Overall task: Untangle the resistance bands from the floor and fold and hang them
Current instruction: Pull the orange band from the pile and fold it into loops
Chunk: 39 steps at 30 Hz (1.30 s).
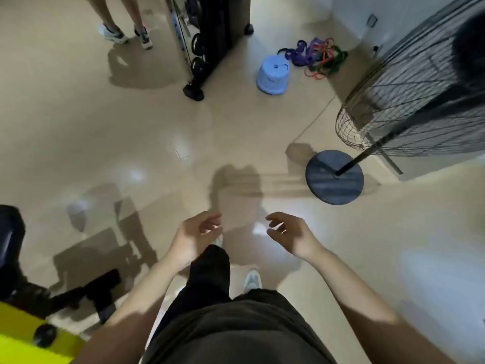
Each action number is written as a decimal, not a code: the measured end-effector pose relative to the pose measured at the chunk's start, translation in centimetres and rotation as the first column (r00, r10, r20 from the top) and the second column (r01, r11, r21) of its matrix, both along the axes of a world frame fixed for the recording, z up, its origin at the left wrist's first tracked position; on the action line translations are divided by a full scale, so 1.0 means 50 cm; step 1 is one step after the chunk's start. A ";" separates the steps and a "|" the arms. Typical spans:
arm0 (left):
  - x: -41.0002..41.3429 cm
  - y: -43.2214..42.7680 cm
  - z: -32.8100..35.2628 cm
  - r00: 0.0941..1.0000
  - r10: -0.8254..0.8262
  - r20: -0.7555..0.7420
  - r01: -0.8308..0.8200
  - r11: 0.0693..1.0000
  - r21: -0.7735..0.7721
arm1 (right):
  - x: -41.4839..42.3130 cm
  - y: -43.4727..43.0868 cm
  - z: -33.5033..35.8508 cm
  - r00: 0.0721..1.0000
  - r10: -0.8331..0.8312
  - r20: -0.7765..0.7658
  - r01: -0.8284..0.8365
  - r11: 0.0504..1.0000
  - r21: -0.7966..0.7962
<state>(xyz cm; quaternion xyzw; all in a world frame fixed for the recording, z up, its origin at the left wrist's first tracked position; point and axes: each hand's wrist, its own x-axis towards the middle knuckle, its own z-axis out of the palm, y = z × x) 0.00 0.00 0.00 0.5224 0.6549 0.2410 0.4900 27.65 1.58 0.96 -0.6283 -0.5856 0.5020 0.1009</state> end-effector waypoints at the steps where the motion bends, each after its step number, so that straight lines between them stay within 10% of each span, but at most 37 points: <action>1: -0.013 0.030 -0.003 1.000 0.013 0.000 -0.013 1.000 -0.003 | -0.009 0.036 -0.005 1.000 0.003 0.007 -0.004 1.000 0.025; 39: 0.039 1.638 -0.009 0.951 -0.309 0.014 0.309 0.948 -0.072 | 0.067 1.489 -0.021 0.938 -0.345 0.046 0.346 0.938 -0.032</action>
